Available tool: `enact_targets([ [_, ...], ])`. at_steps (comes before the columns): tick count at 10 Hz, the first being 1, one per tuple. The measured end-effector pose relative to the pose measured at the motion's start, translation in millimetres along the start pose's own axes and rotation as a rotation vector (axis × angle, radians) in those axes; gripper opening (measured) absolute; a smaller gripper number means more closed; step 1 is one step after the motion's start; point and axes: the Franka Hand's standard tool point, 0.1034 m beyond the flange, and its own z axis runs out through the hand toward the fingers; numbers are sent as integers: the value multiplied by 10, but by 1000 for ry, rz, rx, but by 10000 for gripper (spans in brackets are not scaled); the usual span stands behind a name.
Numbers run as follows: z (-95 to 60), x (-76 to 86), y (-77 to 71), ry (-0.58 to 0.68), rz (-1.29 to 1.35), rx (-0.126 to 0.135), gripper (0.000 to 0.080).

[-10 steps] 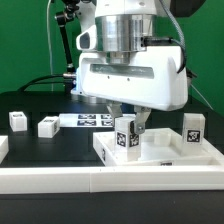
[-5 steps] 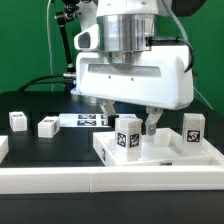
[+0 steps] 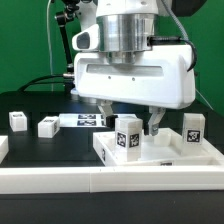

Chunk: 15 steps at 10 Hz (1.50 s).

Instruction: Assemble square table

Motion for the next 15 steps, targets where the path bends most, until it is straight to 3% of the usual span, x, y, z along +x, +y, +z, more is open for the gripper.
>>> enact_targets([
  [6, 1, 14, 13, 1, -157, 0, 649],
  [10, 7, -33, -30, 0, -397, -1, 649],
  [15, -33, 19, 13, 5, -825, 0, 649],
])
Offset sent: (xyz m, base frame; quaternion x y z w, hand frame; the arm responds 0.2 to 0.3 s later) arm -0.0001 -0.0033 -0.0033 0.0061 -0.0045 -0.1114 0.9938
